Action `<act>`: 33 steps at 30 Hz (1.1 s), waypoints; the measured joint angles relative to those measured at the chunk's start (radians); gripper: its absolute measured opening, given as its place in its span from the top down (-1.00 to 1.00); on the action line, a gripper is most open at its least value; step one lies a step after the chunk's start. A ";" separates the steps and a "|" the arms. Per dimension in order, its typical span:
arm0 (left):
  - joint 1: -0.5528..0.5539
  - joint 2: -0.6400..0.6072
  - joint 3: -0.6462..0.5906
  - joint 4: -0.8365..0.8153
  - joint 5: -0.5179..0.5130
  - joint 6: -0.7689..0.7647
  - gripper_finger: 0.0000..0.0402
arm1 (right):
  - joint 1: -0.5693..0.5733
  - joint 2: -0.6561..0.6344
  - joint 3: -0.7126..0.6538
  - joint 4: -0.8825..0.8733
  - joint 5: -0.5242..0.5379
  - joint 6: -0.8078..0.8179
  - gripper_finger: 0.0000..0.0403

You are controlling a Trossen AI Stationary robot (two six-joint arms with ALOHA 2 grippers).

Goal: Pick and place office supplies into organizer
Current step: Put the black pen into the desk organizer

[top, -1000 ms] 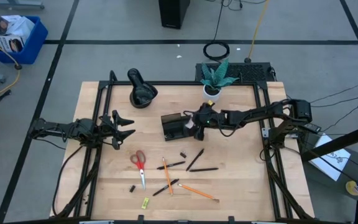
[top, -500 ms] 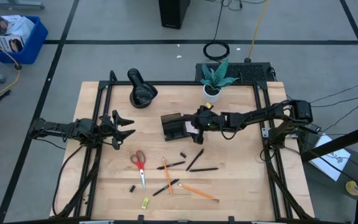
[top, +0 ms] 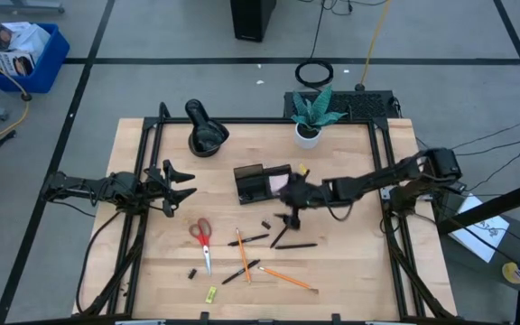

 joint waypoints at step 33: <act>0.000 0.000 0.000 0.000 0.000 0.000 -0.12 | 0.406 -0.003 0.000 -0.350 0.099 0.494 -0.93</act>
